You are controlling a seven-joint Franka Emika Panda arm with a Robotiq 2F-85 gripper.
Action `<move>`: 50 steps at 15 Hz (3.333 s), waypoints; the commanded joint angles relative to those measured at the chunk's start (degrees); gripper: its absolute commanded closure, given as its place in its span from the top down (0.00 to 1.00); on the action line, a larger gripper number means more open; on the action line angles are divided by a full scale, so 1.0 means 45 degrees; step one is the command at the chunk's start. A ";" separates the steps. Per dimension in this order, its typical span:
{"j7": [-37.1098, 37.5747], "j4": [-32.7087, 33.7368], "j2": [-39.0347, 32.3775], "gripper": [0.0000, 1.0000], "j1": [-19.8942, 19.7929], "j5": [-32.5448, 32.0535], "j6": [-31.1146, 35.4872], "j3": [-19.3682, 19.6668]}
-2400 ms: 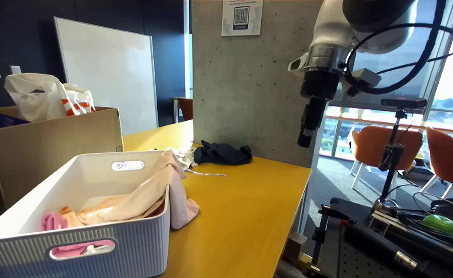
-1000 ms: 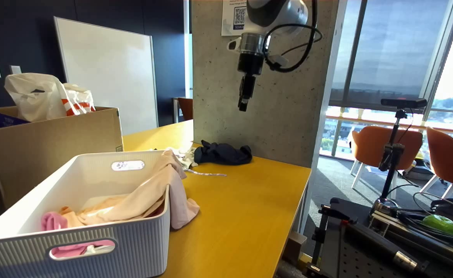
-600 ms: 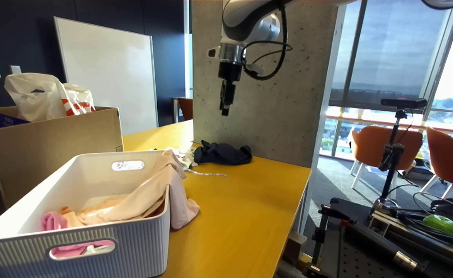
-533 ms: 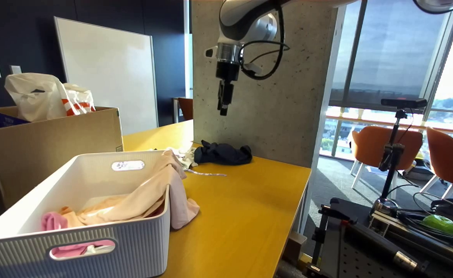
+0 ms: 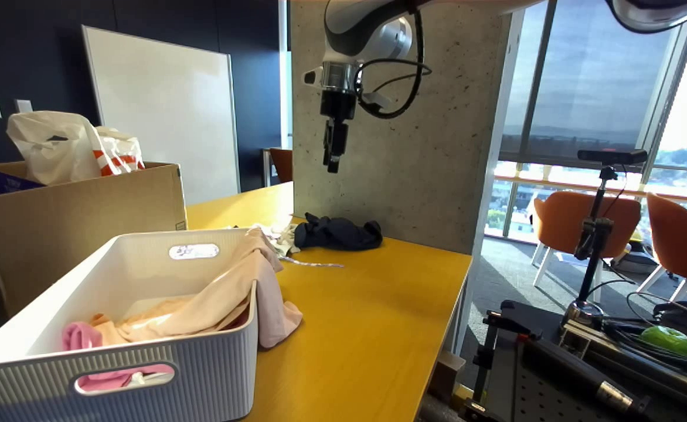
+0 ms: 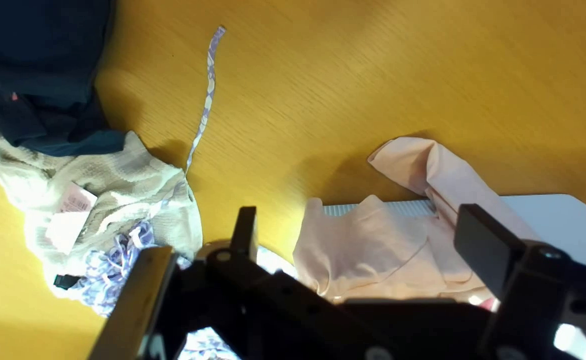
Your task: Put the peach t-shirt on the table.
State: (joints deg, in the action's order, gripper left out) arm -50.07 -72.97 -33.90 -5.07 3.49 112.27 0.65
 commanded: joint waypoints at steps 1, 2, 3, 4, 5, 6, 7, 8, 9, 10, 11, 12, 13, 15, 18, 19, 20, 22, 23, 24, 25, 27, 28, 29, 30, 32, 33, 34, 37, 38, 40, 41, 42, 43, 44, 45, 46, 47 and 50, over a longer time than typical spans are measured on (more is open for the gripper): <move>-0.0225 0.1062 -0.1530 1.00 -0.0091 0.0134 0.1108 -0.0829; -0.0060 0.0854 -0.1698 1.00 0.0036 0.0020 0.1697 -0.0930; -0.0039 0.0627 -0.1831 1.00 0.0095 0.0001 0.2312 -0.1094; -0.0145 0.0427 -0.2091 1.00 0.0099 0.0094 0.2945 -0.1316; -0.0115 0.0205 -0.2260 1.00 0.0161 0.0113 0.3467 -0.1491; -0.0022 -0.0205 -0.2351 1.00 0.0285 0.0121 0.4124 -0.1679; 0.0168 -0.0585 -0.2431 1.00 0.0412 0.0094 0.4728 -0.1810; 0.0315 -0.0981 -0.2449 1.00 0.0506 0.0082 0.5277 -0.1957; 0.0323 -0.1453 -0.2475 1.00 0.0554 0.0051 0.5993 -0.2100; 0.0328 -0.1654 -0.2631 1.00 0.0606 0.0054 0.6418 -0.2267; 0.0468 -0.1687 -0.2965 1.00 0.0734 -0.0042 0.6926 -0.2305; 0.0565 -0.1817 -0.3130 1.00 0.0830 -0.0124 0.7456 -0.2359; 0.0578 -0.2090 -0.3196 1.00 0.0853 -0.0187 0.8111 -0.2411; 0.0720 -0.2861 -0.3159 1.00 0.0834 -0.0266 0.9340 -0.2453; 0.0744 -0.4313 -0.2935 0.75 0.0633 -0.0451 1.1492 -0.2559; 0.0773 -0.4671 -0.2929 0.72 0.0591 -0.0569 1.2170 -0.2566; 0.0831 -0.5074 -0.2900 0.66 0.0582 -0.0745 1.2943 -0.2527; 0.1122 -0.5566 -0.2916 0.49 0.0645 -0.1322 1.4124 -0.2315; 0.1375 -0.5735 -0.2924 0.42 0.0738 -0.1652 1.4663 -0.2119; 0.1560 -0.5841 -0.2935 0.34 0.0725 -0.1975 1.5113 -0.2042; 0.1842 -0.5945 -0.2933 0.27 0.0799 -0.2271 1.5513 -0.1866; 0.2528 -0.6124 -0.2865 0.12 0.1203 -0.2830 1.6248 -0.1192; 0.2830 -0.6200 -0.2826 0.03 0.1304 -0.3086 1.6556 -0.0948; 0.3083 -0.6182 -0.2829 0.00 0.1382 -0.3330 1.6775 -0.0706; 0.3277 -0.6074 -0.2891 0.00 0.1397 -0.3577 1.6847 -0.0584; 0.3603 -0.5774 -0.3047 0.00 0.1404 -0.4034 1.6889 -0.0405; 0.3717 -0.5760 -0.3034 0.01 0.1329 -0.4248 1.6835 -0.0457; 0.3832 -0.6012 -0.2870 0.01 0.1156 -0.4461 1.6749 -0.0693; 0.4971 -0.7953 -0.1523 0.01 0.2156 -0.4348 1.7395 0.0492; 0.5455 -0.8829 -0.0829 0.01 0.2846 -0.4143 1.7718 0.1301; 0.5464 -1.0063 0.0194 0.01 0.4746 -0.2742 1.8275 0.3309; 0.5315 -1.0571 0.0697 0.01 0.5600 -0.2180 1.8242 0.4182; 0.5163 -1.0932 0.1097 0.01 0.6549 -0.1587 1.8056 0.5150; 0.5127 -1.1181 0.1435 0.01 0.7489 -0.1153 1.7782 0.6146; 0.4993 -1.1351 0.1683 0.01 0.8434 -0.0663 1.7539 0.7123; 0.4939 -1.1457 0.1945 0.01 0.9361 -0.0293 1.7062 0.8115; 0.5069 -1.1424 0.2044 0.01 0.9978 -0.0208 1.6539 0.8816; 0.5109 -1.1254 0.2212 0.01 1.0152 -0.0279 1.5731 0.9165; 0.5050 -1.0449 0.2432 0.01 0.9113 -0.0374 1.3722 0.8734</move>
State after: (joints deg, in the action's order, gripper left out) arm -27.18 -122.12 -24.63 38.80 1.02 181.03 40.61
